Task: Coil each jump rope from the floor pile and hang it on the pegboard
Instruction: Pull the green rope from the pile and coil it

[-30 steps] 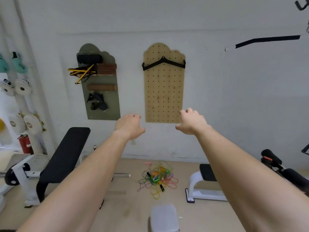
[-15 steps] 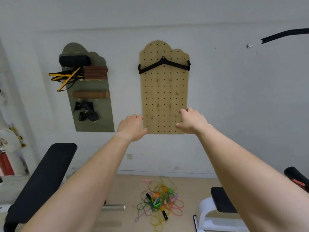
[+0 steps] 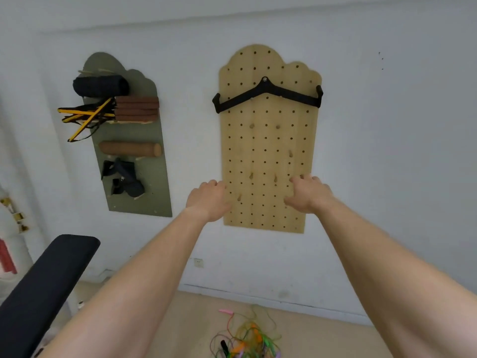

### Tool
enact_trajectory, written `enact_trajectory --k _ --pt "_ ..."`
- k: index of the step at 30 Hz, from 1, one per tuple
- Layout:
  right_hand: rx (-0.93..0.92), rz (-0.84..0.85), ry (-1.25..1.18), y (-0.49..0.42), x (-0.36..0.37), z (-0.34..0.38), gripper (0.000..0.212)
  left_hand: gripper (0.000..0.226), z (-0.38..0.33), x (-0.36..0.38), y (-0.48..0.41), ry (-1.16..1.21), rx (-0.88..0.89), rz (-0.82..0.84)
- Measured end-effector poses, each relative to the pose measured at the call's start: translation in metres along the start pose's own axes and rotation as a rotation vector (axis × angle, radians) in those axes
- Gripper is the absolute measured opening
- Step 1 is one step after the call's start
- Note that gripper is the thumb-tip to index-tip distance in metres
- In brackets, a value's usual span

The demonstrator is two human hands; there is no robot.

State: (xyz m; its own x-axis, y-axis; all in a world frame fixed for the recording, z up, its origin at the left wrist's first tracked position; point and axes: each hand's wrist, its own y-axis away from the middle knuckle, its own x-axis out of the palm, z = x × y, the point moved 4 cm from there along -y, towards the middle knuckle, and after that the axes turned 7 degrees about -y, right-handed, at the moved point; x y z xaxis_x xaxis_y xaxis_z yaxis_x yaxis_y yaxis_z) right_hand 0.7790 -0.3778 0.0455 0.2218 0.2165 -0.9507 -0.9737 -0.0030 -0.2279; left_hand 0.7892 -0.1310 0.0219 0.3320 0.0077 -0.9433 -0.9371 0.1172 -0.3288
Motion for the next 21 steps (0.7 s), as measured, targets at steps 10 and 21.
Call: enact_trajectory --k 10,21 --pt "-0.009 -0.003 0.042 -0.192 0.077 0.019 0.064 0.056 0.050 0.092 -0.184 -0.020 0.048 0.005" --pt "0.087 0.052 0.062 -0.371 0.138 0.048 0.064 0.056 0.107 0.166 -0.374 0.090 0.135 0.084"
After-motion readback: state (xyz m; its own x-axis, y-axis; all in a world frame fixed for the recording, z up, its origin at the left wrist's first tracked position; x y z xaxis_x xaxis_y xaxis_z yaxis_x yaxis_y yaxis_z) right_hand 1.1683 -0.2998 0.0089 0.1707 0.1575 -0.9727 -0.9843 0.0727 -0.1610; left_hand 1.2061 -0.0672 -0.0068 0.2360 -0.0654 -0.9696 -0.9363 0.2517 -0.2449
